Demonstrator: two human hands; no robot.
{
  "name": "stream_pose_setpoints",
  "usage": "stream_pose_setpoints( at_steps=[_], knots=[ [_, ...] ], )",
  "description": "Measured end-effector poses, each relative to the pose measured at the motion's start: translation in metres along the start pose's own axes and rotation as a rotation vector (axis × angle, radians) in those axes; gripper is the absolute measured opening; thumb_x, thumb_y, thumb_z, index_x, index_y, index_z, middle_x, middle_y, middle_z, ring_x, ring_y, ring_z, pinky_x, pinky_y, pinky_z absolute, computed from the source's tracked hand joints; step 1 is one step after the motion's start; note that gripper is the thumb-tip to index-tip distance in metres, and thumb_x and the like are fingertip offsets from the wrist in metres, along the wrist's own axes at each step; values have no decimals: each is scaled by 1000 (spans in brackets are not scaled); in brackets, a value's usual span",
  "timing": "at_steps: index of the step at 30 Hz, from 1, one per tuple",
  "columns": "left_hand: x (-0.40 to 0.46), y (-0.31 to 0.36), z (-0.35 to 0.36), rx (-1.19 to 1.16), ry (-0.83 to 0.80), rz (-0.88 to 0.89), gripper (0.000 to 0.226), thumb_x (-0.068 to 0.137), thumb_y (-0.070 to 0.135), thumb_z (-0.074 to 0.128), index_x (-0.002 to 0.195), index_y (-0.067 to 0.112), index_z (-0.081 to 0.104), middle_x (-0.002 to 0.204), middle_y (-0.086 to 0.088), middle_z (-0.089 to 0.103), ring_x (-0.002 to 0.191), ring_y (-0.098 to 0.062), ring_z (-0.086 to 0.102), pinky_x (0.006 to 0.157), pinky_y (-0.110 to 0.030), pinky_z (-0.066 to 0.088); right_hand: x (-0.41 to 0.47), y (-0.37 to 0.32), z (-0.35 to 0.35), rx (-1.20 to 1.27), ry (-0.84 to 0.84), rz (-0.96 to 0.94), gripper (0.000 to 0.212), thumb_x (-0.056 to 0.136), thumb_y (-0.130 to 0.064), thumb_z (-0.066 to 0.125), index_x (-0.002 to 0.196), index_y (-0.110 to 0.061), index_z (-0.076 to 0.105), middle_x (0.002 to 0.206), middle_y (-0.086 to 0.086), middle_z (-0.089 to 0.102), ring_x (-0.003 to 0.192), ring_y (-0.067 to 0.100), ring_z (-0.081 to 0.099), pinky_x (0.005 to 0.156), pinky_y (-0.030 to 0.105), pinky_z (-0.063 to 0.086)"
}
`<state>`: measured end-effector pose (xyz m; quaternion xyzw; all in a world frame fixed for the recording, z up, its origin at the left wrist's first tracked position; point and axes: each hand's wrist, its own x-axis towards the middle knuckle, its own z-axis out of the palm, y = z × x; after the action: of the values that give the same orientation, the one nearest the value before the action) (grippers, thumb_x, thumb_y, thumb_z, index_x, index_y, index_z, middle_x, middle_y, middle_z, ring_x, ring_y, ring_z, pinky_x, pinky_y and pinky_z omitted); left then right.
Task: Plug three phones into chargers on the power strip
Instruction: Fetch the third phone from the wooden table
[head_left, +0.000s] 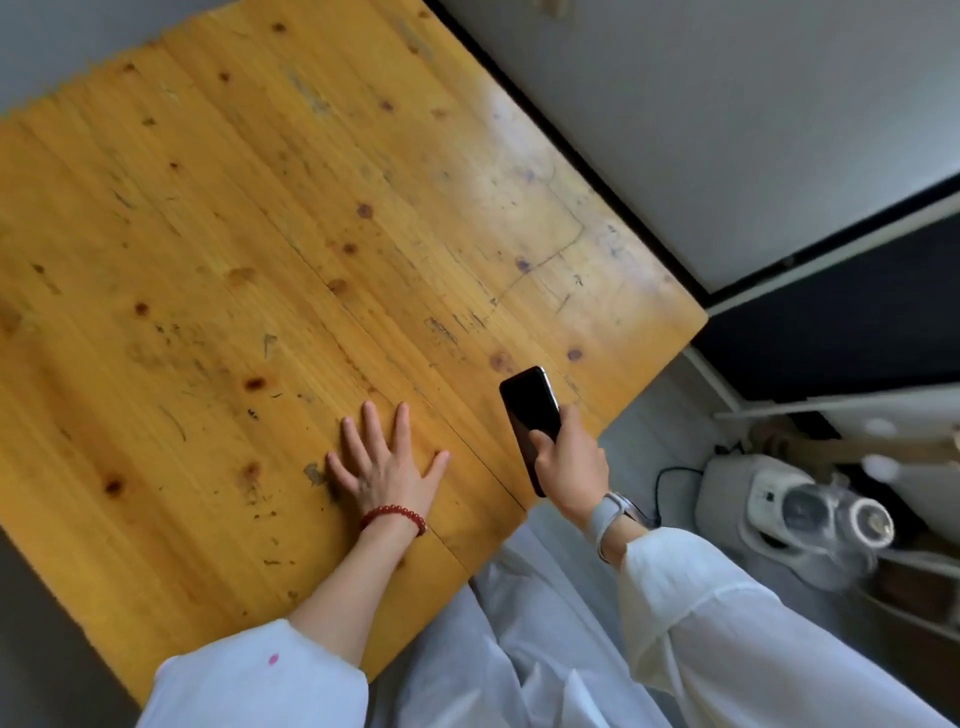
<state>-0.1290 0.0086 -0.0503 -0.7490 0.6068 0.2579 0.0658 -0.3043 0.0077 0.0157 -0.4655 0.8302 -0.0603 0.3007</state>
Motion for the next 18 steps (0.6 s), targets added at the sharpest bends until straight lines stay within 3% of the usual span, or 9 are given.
stream_pose_setpoints(
  at_steps=[4, 9, 12, 18],
  knots=[
    [-9, 30, -16, -121, 2, 51, 61, 87, 41, 50, 141, 19, 30, 153, -10, 20, 142, -28, 10, 113, -55, 11, -36, 40, -26, 152, 36, 16, 24, 91, -22, 47, 112, -12, 41, 101, 17, 65, 89, 41, 59, 66, 39, 42],
    [-62, 111, -16, -187, -39, 416, 45, 92, 32, 45, 133, 15, 43, 144, -7, 40, 131, -25, 36, 107, -40, 28, -83, 116, -61, 300, 176, 160, 25, 91, -20, 47, 115, -12, 45, 100, 21, 66, 93, 42, 57, 74, 41, 43],
    [-113, 172, 3, -171, -97, 650, 38, 92, 28, 47, 127, 12, 48, 133, -7, 51, 124, -24, 43, 102, -37, 34, -114, 175, -78, 396, 286, 282, 28, 92, -18, 46, 119, -11, 45, 102, 25, 65, 96, 45, 56, 79, 43, 44],
    [-256, 291, 88, -50, -251, 996, 36, 91, 28, 48, 122, 11, 53, 125, -8, 56, 121, -24, 46, 100, -36, 37, -212, 335, -108, 568, 535, 529, 30, 91, -21, 50, 119, -9, 49, 105, 23, 65, 96, 42, 57, 70, 39, 39]
  ],
)
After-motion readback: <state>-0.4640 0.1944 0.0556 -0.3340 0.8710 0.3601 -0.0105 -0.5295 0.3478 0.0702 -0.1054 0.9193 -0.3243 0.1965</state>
